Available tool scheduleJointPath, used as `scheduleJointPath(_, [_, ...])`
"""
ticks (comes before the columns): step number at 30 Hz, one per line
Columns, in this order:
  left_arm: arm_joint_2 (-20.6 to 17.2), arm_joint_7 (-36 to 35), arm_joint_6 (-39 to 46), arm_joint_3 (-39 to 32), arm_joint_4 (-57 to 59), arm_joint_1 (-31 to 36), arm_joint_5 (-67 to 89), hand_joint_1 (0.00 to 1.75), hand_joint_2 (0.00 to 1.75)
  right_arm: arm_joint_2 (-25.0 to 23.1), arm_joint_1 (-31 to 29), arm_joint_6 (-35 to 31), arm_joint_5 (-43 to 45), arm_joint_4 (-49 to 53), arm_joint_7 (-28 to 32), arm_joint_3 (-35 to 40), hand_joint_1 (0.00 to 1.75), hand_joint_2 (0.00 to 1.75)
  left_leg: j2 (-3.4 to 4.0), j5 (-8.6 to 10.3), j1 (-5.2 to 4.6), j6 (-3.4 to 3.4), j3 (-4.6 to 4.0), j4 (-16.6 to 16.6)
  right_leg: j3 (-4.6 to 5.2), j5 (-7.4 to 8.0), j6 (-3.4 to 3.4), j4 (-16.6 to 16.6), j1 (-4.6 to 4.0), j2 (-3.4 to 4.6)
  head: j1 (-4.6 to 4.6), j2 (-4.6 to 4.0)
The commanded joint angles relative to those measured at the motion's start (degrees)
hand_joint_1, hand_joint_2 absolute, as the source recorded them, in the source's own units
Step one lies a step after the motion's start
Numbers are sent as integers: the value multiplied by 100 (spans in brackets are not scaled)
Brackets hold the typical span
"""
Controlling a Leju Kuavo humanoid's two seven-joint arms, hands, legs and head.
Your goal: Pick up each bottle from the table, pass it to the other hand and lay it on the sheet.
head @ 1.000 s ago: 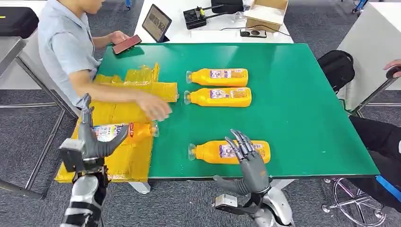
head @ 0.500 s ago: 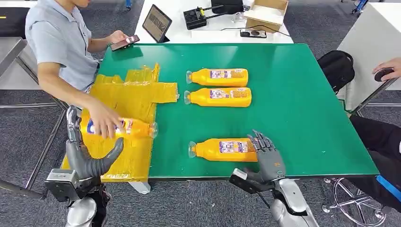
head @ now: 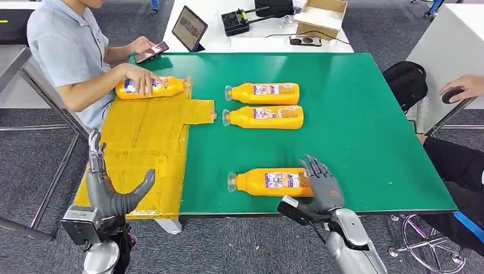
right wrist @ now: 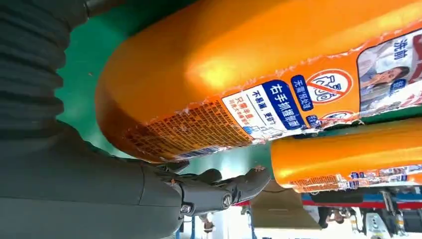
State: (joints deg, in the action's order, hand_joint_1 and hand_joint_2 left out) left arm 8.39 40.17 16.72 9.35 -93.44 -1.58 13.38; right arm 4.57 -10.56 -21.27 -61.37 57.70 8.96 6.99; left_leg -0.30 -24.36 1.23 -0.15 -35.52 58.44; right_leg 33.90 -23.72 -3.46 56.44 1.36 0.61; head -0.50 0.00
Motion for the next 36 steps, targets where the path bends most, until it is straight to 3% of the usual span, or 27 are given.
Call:
scheduleJointPath(1, [-20, -17, -152, 49, 581, 273, 15, 0, 175, -139, -496, 58, 85, -1117, 18, 103, 0, 175, 3, -2, 2, 6, 23, -10, -22, 0, 16, -11, -6, -4, 0, 0])
scheduleJointPath(5, [56, -55, -409, 11, 641, 377, -313, 0, 175, -293, -838, 103, 125, -1570, 41, 211, 0, 175, 10, -2, 3, 4, 24, -6, -20, 4, 14, -8, -7, 5, 0, 0])
scheduleJointPath(6, [107, -436, -1022, -49, 654, 410, -1062, 0, 175, -274, -927, 305, 162, -1784, 12, 308, 0, 175, 13, -2, 3, 7, 29, -8, -23, 4, 18, -10, -7, 5, 2, 0])
scheduleJointPath(11, [76, -266, -856, 7, 629, 445, -783, 0, 175, -182, -1012, 733, 355, -2042, 16, 456, 0, 175, 1, 3, 3, 6, 29, -7, -25, 5, 14, -9, -6, -7, 0, 0])
scheduleJointPath(12, [73, -374, -979, -6, 619, 437, -926, 0, 175, -140, -1017, 919, 404, -2088, -8, 537, 30, 175, 6, 2, 3, 8, 37, -11, -30, 6, 19, -13, -7, -5, 2, 0])
scheduleJointPath(13, [75, -387, -986, -26, 630, 438, -949, 0, 175, -133, -1013, 1025, 497, -2130, -31, 519, 175, 175, 2, 2, 4, 6, 36, -8, -31, 9, 23, -11, -7, -9, -2, 0])
scheduleJointPath(18, [82, -401, -1050, -72, 665, 396, -1094, 0, 175, -32, -791, 1619, 1172, -2010, 226, 476, 175, 175, -2, 3, 7, 6, 63, -14, -48, 11, 30, -21, -12, -18, 2, 0])
scheduleJointPath(22, [73, -396, -1057, -67, 686, 404, -1100, 0, 175, -13, -776, 1709, 1276, -2012, 277, 453, 175, 175, -7, -13, 7, 2, 94, -15, -20, 4, 32, -24, -12, -17, -2, 0])
scheduleJointPath(33, [57, -353, -1069, -34, 804, 384, -1072, 0, 175, 160, -636, 1997, 1669, -2240, 423, 457, 175, 175, -19, -21, 9, 2, 137, -20, -69, -9, 21, -37, -15, -25, 0, 0])
scheduleJointPath(36, [-23, -729, -836, 171, 944, 300, -531, 0, 175, 105, -461, 2031, 1926, -2137, 529, 357, 175, 175, -10, -27, 9, 0, 144, -14, -73, -12, 16, -33, -14, -12, 0, 0])
